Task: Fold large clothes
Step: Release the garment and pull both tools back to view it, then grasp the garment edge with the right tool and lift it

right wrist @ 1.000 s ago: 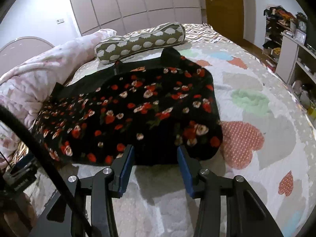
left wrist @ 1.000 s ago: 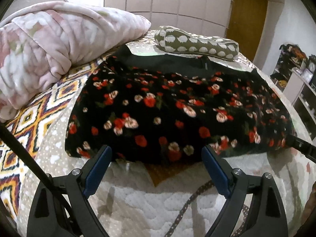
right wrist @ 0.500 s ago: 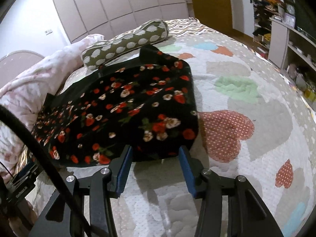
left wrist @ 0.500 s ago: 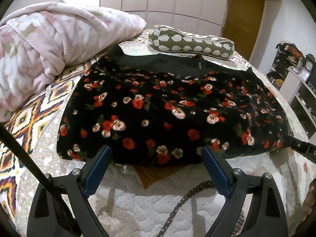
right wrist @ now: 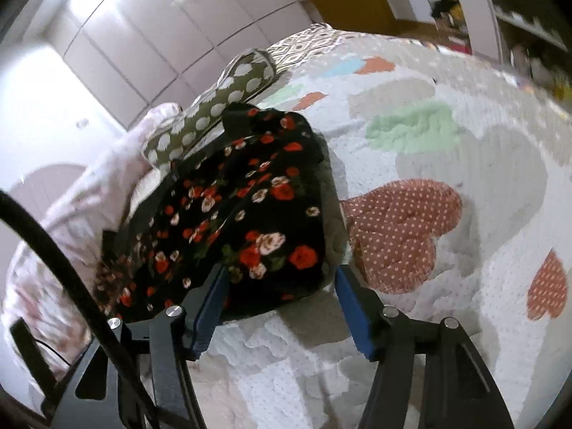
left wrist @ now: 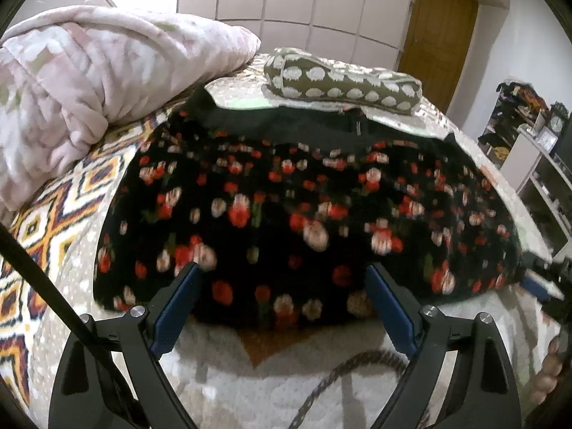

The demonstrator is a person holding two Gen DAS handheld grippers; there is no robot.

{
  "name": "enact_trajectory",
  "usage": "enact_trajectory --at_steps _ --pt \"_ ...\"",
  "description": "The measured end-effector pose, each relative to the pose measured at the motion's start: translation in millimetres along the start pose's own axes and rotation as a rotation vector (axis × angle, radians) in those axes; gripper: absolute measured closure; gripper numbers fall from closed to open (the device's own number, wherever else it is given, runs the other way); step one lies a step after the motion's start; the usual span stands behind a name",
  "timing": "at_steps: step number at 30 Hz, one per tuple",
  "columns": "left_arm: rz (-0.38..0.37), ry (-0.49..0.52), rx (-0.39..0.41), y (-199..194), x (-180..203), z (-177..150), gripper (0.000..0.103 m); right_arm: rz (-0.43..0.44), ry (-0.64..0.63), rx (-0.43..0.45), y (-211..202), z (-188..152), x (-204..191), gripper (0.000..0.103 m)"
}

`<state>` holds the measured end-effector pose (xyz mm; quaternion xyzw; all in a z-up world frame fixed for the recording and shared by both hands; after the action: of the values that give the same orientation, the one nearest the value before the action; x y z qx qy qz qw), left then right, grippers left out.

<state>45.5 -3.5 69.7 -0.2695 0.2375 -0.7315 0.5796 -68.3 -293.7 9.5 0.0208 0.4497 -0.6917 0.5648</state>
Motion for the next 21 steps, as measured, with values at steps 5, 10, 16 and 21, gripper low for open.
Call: enact_trajectory --at_steps 5,10,16,21 --pt "0.068 0.020 0.037 17 1 23 0.012 0.059 0.089 0.014 -2 1 9 0.031" --pt "0.178 0.115 -0.044 54 7 16 0.012 0.082 0.121 -0.016 10 0 8 0.024" --pt "0.188 0.139 -0.038 58 7 12 0.011 0.080 0.203 -0.010 40 8 10 0.018" --pt "0.158 0.126 -0.040 51 5 13 0.011 0.035 0.178 -0.031 62 17 -6 0.052"
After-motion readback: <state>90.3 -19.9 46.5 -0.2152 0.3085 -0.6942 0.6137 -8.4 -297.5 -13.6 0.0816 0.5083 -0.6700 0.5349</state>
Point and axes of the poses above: each gripper's, at about its wrist camera, not at the fingertips, and y roughly the way its jaws point, x to its right, z to its top, the point moved 2 cm from there along y, roughly the way its jaws point, and after that the axes turned 4 degrees about x, right-handed, at the moved point
